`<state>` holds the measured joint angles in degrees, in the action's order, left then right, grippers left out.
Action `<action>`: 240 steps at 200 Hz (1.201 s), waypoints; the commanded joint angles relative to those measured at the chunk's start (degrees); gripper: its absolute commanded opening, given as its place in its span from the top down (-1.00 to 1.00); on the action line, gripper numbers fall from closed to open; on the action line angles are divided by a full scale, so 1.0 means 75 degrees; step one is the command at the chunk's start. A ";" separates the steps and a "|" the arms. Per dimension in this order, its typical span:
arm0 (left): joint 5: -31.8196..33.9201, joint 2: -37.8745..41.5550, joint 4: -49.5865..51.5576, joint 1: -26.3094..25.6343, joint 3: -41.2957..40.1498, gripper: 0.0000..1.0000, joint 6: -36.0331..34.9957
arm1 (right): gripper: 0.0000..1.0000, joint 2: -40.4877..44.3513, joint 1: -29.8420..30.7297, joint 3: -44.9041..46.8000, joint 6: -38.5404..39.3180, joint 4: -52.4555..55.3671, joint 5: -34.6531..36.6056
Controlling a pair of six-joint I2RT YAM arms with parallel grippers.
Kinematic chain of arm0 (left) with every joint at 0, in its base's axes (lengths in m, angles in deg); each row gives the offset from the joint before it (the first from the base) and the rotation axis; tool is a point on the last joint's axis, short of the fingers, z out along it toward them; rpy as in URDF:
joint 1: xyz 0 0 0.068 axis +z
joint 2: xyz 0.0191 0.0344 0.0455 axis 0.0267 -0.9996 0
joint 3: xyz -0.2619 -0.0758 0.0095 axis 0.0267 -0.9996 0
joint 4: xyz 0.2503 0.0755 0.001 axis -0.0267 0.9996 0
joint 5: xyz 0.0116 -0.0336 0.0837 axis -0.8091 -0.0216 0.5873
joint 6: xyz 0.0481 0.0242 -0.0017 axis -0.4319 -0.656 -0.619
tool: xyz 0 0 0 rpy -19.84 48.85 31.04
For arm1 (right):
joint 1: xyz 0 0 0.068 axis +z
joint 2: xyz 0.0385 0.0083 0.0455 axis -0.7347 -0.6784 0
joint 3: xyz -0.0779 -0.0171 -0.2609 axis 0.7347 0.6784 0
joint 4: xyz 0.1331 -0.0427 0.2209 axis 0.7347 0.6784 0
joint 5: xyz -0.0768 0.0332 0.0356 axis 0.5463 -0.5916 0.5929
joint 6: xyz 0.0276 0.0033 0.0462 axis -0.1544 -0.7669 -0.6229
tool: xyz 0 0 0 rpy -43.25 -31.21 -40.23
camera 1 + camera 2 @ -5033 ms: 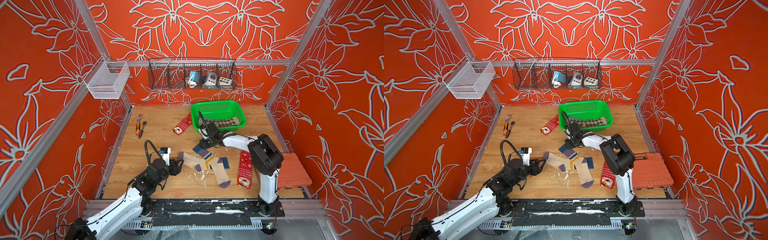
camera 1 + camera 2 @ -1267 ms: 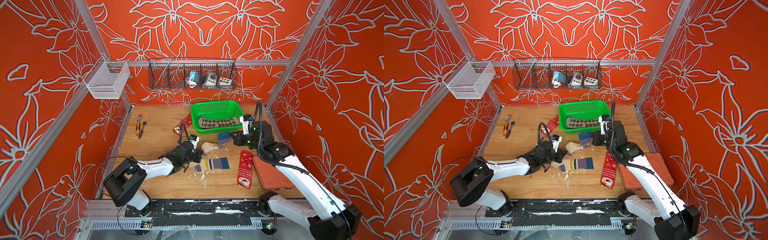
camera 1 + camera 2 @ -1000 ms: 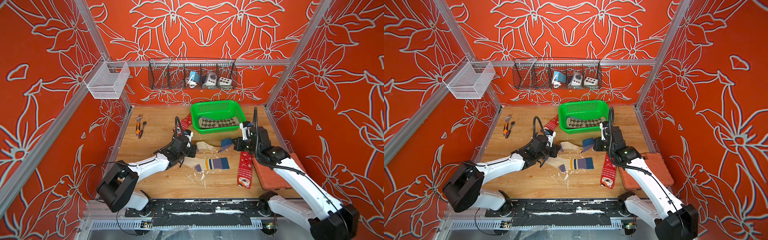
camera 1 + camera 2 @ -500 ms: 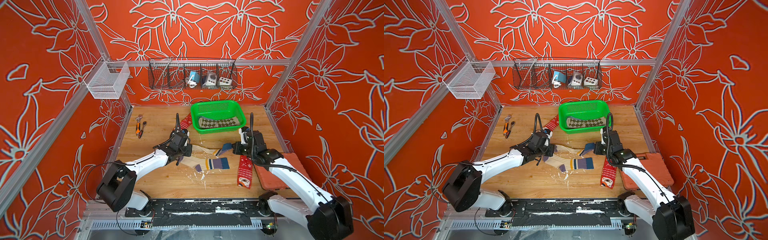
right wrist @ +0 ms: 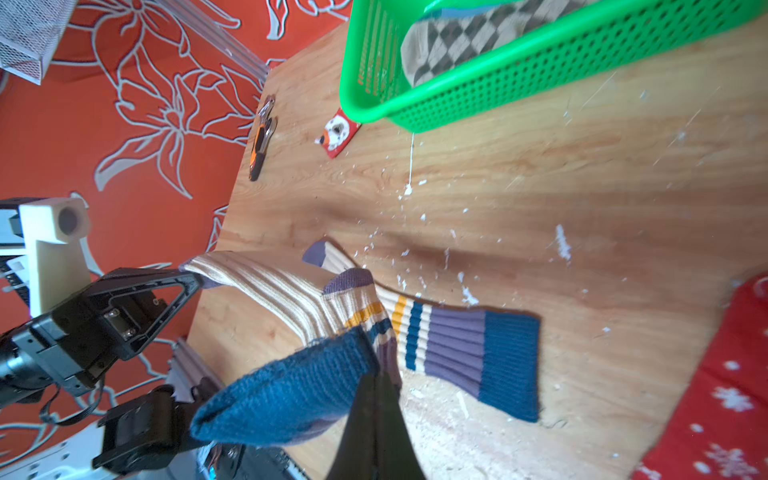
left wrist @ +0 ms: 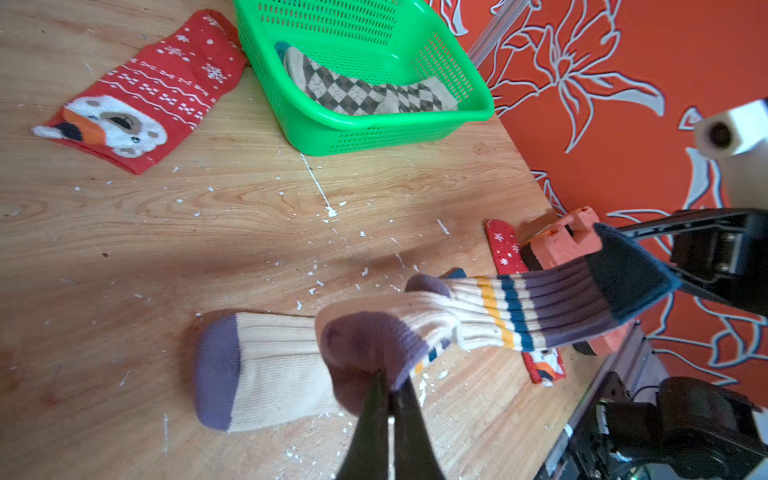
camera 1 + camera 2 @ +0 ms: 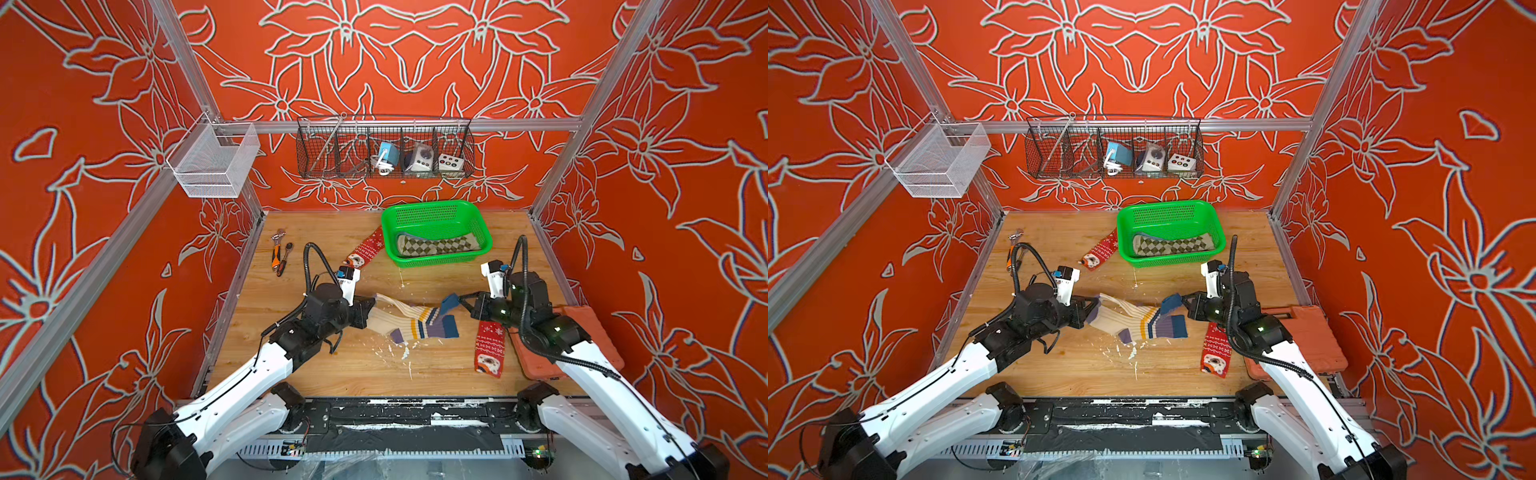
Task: Place the socks together as a pair
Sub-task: Place the sock at the center of the board.
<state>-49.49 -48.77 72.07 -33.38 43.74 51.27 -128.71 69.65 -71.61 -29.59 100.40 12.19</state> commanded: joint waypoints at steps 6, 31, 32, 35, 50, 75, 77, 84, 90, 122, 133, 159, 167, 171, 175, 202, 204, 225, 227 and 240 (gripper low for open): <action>0.0080 -0.0203 -0.0180 0.0023 -0.0457 1.00 0.0235 | 1.00 -0.0150 -0.0053 0.0485 -0.0414 -0.0177 -0.0334; 0.0326 -0.0528 -0.0524 0.0029 -0.0572 1.00 0.0230 | 1.00 -0.0478 -0.0077 0.0781 -0.0584 -0.0629 -0.0335; 0.0338 -0.0549 -0.0533 0.0029 -0.0569 1.00 0.0220 | 1.00 -0.0489 -0.0083 0.0788 -0.0588 -0.0642 -0.0327; 0.0373 -0.0609 -0.0551 0.0029 -0.0549 1.00 0.0195 | 1.00 -0.0505 -0.0093 0.0812 -0.0606 -0.0678 -0.0307; 0.0618 -0.1096 -0.0670 0.0069 -0.0410 1.00 0.0100 | 1.00 -0.0605 -0.0184 0.0916 -0.0686 -0.0890 -0.0102; 0.0725 -0.2135 -0.0851 0.0263 -0.0056 1.00 -0.0134 | 1.00 -0.0834 -0.0578 0.1103 -0.0870 -0.1376 0.0240; 0.0721 -0.2224 -0.0866 0.0287 -0.0019 1.00 -0.0154 | 1.00 -0.0860 -0.0627 0.1121 -0.0879 -0.1409 0.0245; 0.0713 -0.2508 -0.0913 0.0348 0.0110 1.00 -0.0207 | 1.00 -0.0992 -0.0765 0.1135 -0.0907 -0.1592 0.0249; 0.0713 -0.2749 -0.0951 0.0394 0.0227 1.00 -0.0268 | 1.00 -0.1125 -0.0905 0.1135 -0.0903 -0.1713 0.0255; 0.0915 -0.3966 -0.0784 0.0611 0.1109 1.00 -0.0634 | 1.00 -0.2182 -0.1545 0.1024 -0.0887 -0.2452 -0.0007; 0.0958 -0.4387 -0.0704 0.0675 0.1425 1.00 -0.0764 | 1.00 -0.2587 -0.1672 0.0902 -0.0782 -0.2560 -0.0067; 0.1240 -0.5256 -0.0531 0.0768 0.2088 1.00 -0.1003 | 0.91 -0.3370 -0.1849 0.0653 -0.0560 -0.2804 -0.0212; 0.1324 -0.5506 -0.0461 0.0776 0.2277 1.00 -0.1063 | 0.82 -0.3558 -0.1869 0.0593 -0.0496 -0.2849 -0.0248; 0.1369 -0.5604 -0.0420 0.0779 0.2376 1.00 -0.1093 | 0.78 -0.3643 -0.1878 0.0566 -0.0464 -0.2866 -0.0263; 0.1400 -0.5713 -0.0380 0.0780 0.2470 1.00 -0.1121 | 0.74 -0.3726 -0.1896 0.0546 -0.0423 -0.2886 -0.0279; 0.1749 -0.6162 -0.0085 0.0779 0.2896 0.99 -0.1239 | 0.47 -0.3904 -0.1923 0.0410 -0.0118 -0.2816 -0.0349; 0.1777 -0.6178 -0.0071 0.0776 0.2911 0.97 -0.1248 | 0.45 -0.3897 -0.1918 0.0391 -0.0091 -0.2780 -0.0341; 0.2092 -0.6197 0.0048 0.0776 0.2931 0.47 -0.1312 | 0.29 -0.3733 -0.1916 0.0198 0.0345 -0.2275 -0.0108; 0.2115 -0.6196 0.0056 0.0778 0.2928 0.42 -0.1313 | 0.28 -0.3723 -0.1925 0.0180 0.0382 -0.2240 -0.0091; 0.2205 -0.6119 0.0094 0.0778 0.2884 0.20 -0.1313 | 0.22 -0.3610 -0.1919 0.0103 0.0605 -0.2048 -0.0108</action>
<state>-36.56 -95.20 70.28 -27.77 64.94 42.51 -157.73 55.49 -68.50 -29.68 81.93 10.77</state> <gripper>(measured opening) 0.338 0.371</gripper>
